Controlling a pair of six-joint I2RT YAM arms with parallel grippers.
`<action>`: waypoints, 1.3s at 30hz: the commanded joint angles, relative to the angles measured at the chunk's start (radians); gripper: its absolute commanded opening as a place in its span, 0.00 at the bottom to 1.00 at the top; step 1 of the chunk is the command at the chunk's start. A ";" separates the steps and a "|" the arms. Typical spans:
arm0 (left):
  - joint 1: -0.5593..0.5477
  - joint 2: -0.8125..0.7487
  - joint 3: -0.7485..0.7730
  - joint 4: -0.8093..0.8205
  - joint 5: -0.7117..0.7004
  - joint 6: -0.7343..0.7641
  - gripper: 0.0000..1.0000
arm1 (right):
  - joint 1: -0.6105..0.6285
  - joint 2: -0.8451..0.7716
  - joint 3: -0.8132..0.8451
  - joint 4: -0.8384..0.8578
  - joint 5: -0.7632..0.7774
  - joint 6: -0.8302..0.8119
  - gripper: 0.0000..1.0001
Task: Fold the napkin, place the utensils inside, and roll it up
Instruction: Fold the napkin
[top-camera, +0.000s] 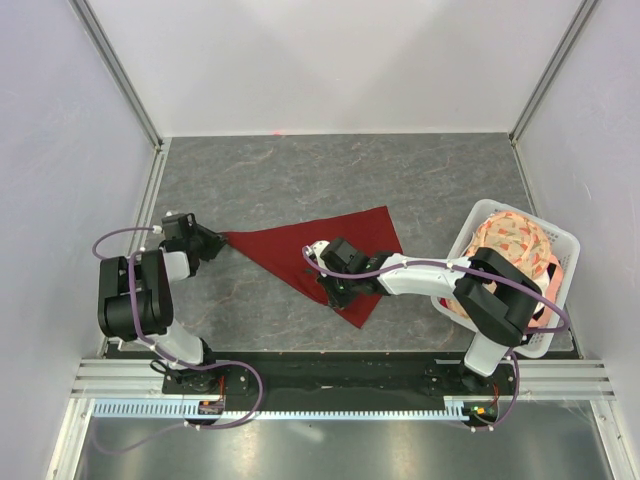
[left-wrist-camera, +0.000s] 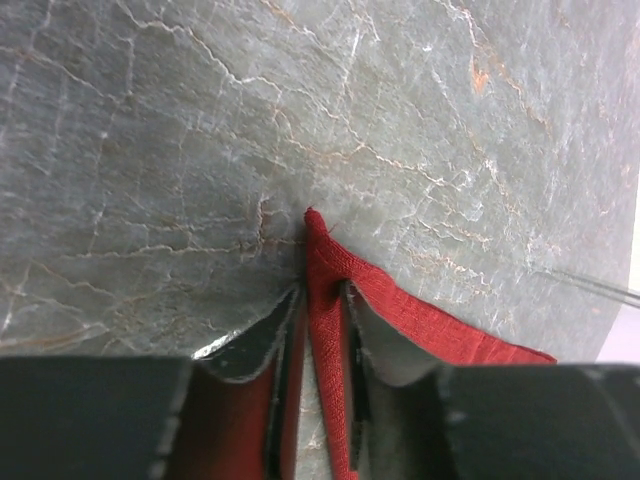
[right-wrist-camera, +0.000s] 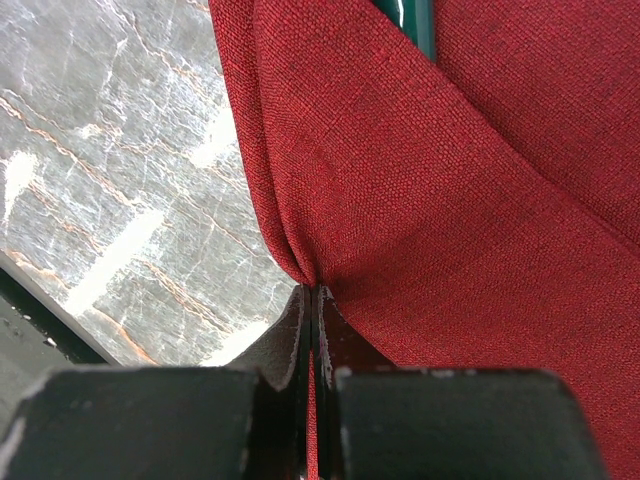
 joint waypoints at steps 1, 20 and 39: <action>0.009 0.035 0.015 -0.008 -0.030 -0.009 0.22 | 0.008 0.010 -0.020 -0.030 -0.023 0.016 0.00; -0.031 -0.091 -0.014 0.172 0.144 0.080 0.02 | 0.009 -0.108 0.057 -0.074 -0.052 0.019 0.49; -0.502 -0.085 0.170 0.337 0.473 0.198 0.02 | -0.231 -0.293 -0.029 -0.089 0.113 0.082 0.63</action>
